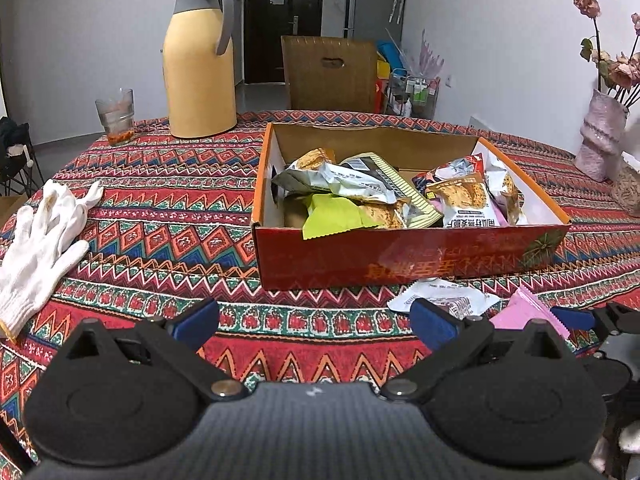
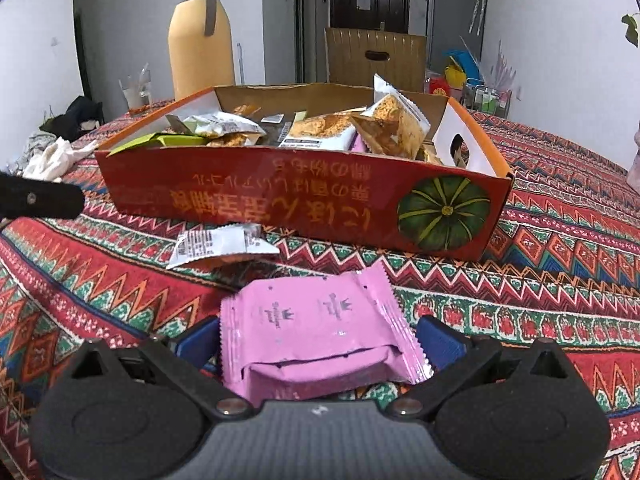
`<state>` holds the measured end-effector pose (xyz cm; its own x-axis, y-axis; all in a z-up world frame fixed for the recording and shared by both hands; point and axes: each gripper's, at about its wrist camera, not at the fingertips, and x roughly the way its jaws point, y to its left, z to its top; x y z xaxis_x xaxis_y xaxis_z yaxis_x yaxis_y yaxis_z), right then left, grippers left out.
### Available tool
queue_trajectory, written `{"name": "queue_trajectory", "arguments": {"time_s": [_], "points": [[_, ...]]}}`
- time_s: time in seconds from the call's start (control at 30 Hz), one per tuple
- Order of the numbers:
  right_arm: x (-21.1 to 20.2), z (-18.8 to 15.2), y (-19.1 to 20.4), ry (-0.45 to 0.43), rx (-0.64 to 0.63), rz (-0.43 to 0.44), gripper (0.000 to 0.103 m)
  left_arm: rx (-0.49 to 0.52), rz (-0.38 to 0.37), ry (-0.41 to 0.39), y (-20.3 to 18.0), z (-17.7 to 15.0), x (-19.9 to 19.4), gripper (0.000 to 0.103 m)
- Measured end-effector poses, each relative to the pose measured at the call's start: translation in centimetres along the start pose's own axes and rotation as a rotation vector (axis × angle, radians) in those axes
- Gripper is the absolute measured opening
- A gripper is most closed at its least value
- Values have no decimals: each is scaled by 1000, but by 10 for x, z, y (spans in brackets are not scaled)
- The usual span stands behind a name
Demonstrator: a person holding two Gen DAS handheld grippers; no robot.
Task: Organize snacks
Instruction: 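Grasp the pink pastry packet with the right gripper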
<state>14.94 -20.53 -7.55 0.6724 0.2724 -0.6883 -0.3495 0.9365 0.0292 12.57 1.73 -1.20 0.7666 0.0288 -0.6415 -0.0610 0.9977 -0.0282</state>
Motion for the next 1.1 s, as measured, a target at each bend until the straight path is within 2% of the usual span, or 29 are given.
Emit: {"name": "queue_trajectory", "arguments": {"time_s": [0.17,0.23,0.3,0.43,0.7,1.1], "points": [[-1,0,-1,-2,-3,5,101,3,-8,6,-3,-1,0,103],[-4,0,-1,-6,-10,16,91,4,-11,7,-5,-1,0,103],[-7,0,1,-15,-26,26,77,3,-12,10,-6,-1,0,103],[-17,-3,5,-39,-48,37,65,1,-15,14,-8,0,1,103],[-41,-7,-5,-124,-26,14,64,3,-28,24,-23,6,4,103],[-53,-6,-64,-218,116,-102,64,29,-29,57,-70,20,25,103]]}}
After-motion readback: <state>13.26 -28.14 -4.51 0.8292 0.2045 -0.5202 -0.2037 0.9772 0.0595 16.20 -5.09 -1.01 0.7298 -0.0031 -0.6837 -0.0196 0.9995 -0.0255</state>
